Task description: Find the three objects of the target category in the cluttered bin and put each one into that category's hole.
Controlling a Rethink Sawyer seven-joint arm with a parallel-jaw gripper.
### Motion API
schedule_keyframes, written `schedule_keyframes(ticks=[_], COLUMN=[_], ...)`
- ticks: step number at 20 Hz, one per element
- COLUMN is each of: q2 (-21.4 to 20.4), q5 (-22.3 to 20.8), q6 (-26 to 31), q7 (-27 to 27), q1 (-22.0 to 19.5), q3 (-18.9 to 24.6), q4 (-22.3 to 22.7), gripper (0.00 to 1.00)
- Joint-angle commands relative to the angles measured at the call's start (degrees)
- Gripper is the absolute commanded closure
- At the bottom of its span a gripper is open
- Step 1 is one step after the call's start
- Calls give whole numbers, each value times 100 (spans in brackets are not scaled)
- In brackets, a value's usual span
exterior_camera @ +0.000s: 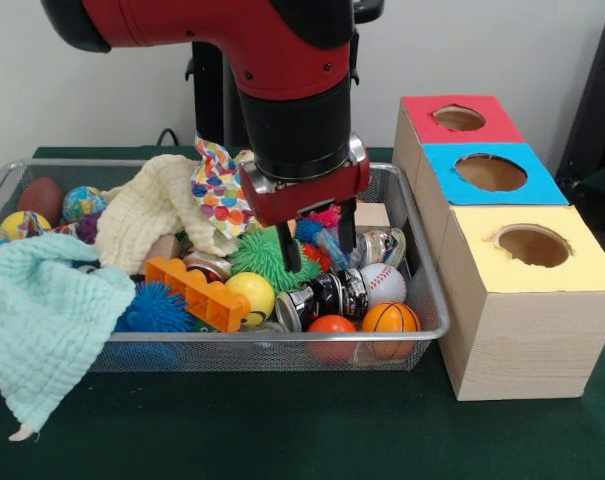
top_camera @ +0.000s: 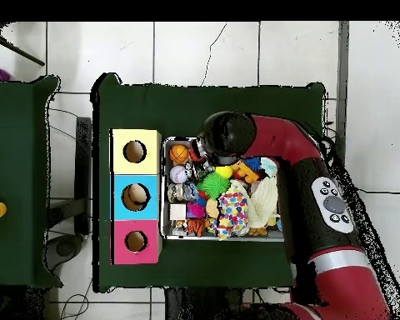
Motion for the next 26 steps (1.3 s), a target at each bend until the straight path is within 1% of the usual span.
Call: schedule_keyframes(ticks=[1, 2, 5, 6, 9, 10, 13, 14, 17, 21, 26], q2=[425, 501, 598, 681, 761, 848, 956, 1027, 1119, 1169, 1028], q5=[-414, -442, -477, -492, -517, -540, -574, -598, -634, -699, -735], q6=[1010, 1073, 1099, 1150, 1144, 1153, 1085, 1105, 1006, 949, 786], q7=[-1223, -1272, -1353, -1374, -1391, -1437, -1473, -1484, -1474, -1366, -1317], q1=[5, -7, -85, -75, -123, -154, -236, -240, -301, -279, -328], q3=[287, 285, 299, 312, 352, 366, 378, 370, 359, 329, 365], q4=[-645, -768, -864, -1005, -1086, -1190, -1217, -1292, -1276, -1255, -1014], gripper=[0, 0, 0, 0, 0, 0, 0, 0, 0, 0, 0])
